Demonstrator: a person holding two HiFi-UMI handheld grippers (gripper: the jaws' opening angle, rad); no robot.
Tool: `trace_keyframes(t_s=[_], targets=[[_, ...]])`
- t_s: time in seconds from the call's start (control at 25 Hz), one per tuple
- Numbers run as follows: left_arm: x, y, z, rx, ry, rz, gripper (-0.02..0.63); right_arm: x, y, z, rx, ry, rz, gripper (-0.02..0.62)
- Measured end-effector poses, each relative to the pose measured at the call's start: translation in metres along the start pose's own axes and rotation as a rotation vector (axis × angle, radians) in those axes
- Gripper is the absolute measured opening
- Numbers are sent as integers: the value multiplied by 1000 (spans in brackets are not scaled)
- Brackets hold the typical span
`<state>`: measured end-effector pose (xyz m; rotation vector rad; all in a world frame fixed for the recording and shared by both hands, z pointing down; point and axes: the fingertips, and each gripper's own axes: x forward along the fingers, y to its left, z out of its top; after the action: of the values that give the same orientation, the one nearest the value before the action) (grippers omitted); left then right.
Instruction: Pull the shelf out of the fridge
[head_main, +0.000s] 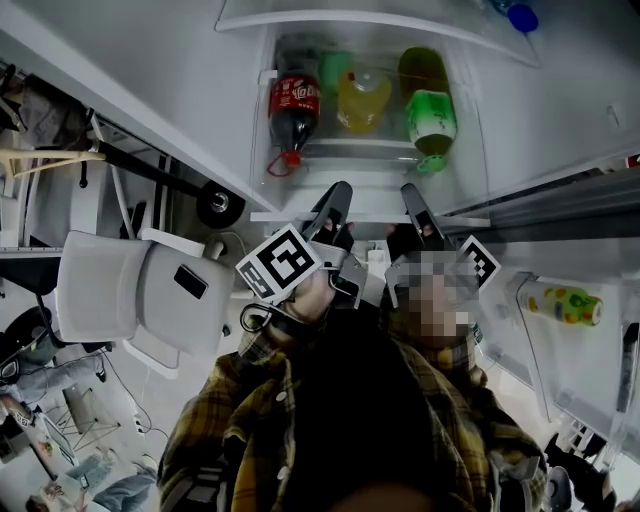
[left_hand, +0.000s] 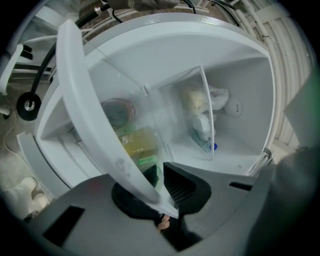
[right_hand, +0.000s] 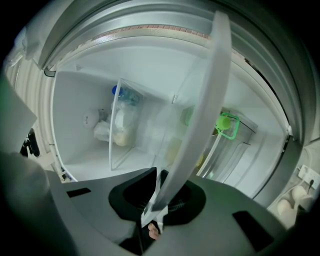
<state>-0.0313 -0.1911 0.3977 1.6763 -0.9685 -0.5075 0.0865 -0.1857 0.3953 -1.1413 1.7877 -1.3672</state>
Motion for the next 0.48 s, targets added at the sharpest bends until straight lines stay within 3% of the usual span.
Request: trace_keyframes(t_s=[0.48], targets=[[-7,-2,-3,-1,9,-7,52,-5,3,-3,-10,5,3,48]])
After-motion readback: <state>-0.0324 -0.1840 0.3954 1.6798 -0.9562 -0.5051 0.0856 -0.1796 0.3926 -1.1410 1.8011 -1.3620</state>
